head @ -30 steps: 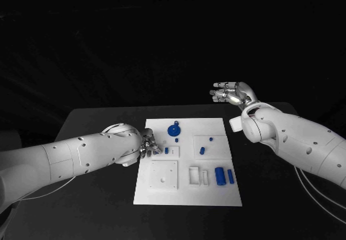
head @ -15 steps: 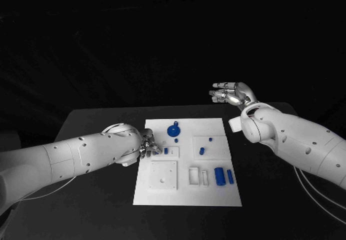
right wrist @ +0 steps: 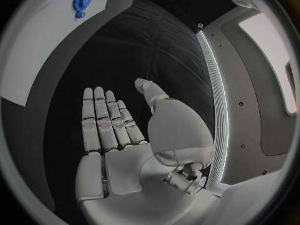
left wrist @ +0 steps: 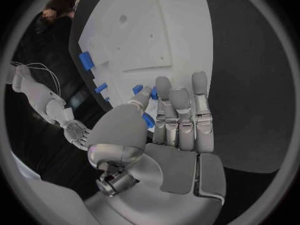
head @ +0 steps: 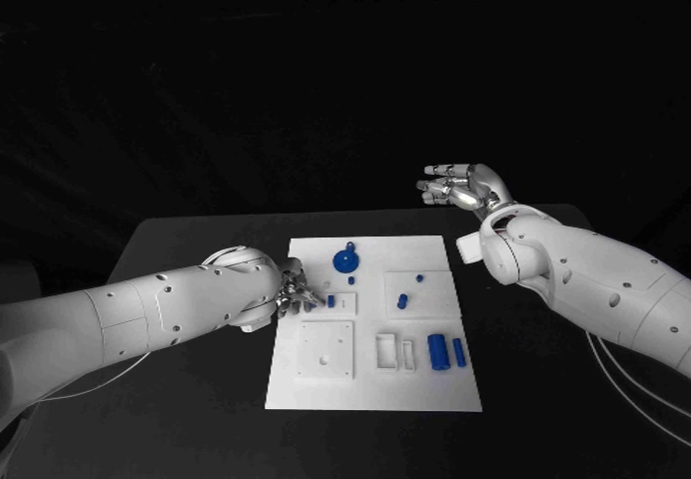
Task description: Assemble the parts on the task board
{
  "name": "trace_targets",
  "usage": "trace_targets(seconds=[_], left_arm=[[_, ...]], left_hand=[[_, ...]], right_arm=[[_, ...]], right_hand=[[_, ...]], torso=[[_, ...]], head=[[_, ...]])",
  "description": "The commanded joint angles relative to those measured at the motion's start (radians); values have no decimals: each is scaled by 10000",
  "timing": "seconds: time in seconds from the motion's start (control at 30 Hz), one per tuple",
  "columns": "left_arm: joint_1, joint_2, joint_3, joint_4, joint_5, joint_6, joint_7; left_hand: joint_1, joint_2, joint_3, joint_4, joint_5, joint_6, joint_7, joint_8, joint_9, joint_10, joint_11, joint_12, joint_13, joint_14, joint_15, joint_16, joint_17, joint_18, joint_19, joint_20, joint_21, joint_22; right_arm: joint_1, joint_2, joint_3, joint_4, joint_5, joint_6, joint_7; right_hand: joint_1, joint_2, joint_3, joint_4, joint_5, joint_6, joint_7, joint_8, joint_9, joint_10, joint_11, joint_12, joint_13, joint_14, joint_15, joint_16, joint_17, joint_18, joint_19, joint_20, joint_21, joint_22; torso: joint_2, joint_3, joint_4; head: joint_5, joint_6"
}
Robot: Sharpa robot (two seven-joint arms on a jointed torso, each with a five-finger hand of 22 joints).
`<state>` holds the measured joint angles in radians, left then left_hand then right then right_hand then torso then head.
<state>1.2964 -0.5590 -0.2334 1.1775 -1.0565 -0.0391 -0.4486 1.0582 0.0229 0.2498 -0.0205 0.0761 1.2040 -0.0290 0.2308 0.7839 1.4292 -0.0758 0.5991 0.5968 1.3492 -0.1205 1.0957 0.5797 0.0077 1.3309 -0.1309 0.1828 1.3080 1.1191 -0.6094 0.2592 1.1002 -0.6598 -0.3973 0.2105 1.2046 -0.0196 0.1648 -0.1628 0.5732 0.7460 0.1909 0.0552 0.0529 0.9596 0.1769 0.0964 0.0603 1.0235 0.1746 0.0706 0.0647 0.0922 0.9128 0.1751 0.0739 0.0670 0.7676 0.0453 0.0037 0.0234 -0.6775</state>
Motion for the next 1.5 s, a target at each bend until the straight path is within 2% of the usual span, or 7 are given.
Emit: trace_targets(seconds=[0.03, 0.53, 0.7, 0.93, 1.0, 1.37, 1.5], left_arm=[[-90, 31, -52, -22, 20, 408, -343], [-89, -18, -51, -135, 14, 334, -389], [-89, -48, -48, -158, 19, 304, -351], [-89, -74, -47, -155, 135, 352, -240], [-89, -85, -46, -146, 174, 373, -213], [-89, -206, -39, -116, 271, 378, -194], [-88, -297, -28, -71, 316, 317, -143]], left_hand=[[-100, -296, -163, 131, -110, -57, 36, 28, 30, 63, 26, 50, 13, -35, 25, 13, -18, -77, -56, 0, -56, 119], [-198, -1031, 14, 949, -200, -8, 50, 122, 0, 15, 41, 108, -34, -92, 25, 71, -100, -77, -16, 3, -168, 143], [-339, -1555, 195, 1459, -223, 9, 71, 146, 11, -5, 51, 104, -49, -115, 26, 69, -124, -77, -14, 4, -200, 144], [138, -2220, -2036, 3032, -280, -128, 144, 65, -13, -148, 79, 56, -41, -277, 31, 39, -121, -77, -114, -1, -317, 129], [-19, -2333, -2414, 3081, -273, -169, 163, 35, -21, -167, 106, 43, -39, -292, 46, 41, -113, -77, -101, 11, -313, 138], [-85, -2319, -3193, 3118, -271, -251, 191, -9, -10, -272, 127, 49, 4, -403, 63, 67, -78, -77, -144, 27, -369, 143], [38, -1950, -2895, 3055, -269, -223, 181, 19, 12, -271, 122, 63, 12, -397, 63, 80, -76, -77, -134, 27, -373, 146]], right_arm=[[-6, -11, 5, 21, -52, 116, 80], [-36, -57, 5, 28, -58, 113, 56], [-41, -65, 5, 30, -58, 114, 54], [-51, -70, 5, 29, -58, 119, 52], [-55, -73, 5, 29, -58, 120, 51], [-68, -91, 5, 30, -57, 124, 44], [-75, -93, 5, 30, -56, 134, 43]], right_hand=[[-110, 4, 47, 29, 39, -26, 4, -34, -9, -29, 16, 19, -8, -56, -24, -53, -17, 133, -71, -14, -41, -13], [-42, -33, 53, -53, 32, -18, 6, -34, -9, -17, 12, 22, -9, -47, -28, -52, -16, 133, -65, -17, -40, -13], [-59, -34, 25, -83, 33, -29, 9, -34, -9, -22, 15, 18, -9, -54, -25, -54, -17, 130, -71, -15, -43, -14], [-59, -34, 25, -83, 33, -29, 9, -34, -9, -22, 15, 18, -9, -54, -25, -54, -17, 130, -71, -15, -43, -14], [-59, -34, 25, -83, 33, -29, 9, -34, -9, -22, 15, 18, -9, -54, -25, -54, -17, 130, -71, -15, -43, -14], [-59, -34, 25, -83, 33, -29, 9, -34, -9, -22, 15, 18, -9, -54, -25, -54, -17, 130, -71, -15, -43, -14], [-59, -34, 25, -83, 33, -29, 9, -34, -9, -22, 15, 18, -9, -54, -25, -54, -17, 130, -71, -15, -43, -14]], torso=[[3, -3, 2], [-2, 4, -5], [3, -3, 7], [0, 2, -3], [1, -1, -6], [-1, 0, 2], [2, 0, -2]], head=[[-2, 7], [-29, 12], [-36, 14], [-35, 22], [-40, 23], [-53, 32], [-69, 52]])
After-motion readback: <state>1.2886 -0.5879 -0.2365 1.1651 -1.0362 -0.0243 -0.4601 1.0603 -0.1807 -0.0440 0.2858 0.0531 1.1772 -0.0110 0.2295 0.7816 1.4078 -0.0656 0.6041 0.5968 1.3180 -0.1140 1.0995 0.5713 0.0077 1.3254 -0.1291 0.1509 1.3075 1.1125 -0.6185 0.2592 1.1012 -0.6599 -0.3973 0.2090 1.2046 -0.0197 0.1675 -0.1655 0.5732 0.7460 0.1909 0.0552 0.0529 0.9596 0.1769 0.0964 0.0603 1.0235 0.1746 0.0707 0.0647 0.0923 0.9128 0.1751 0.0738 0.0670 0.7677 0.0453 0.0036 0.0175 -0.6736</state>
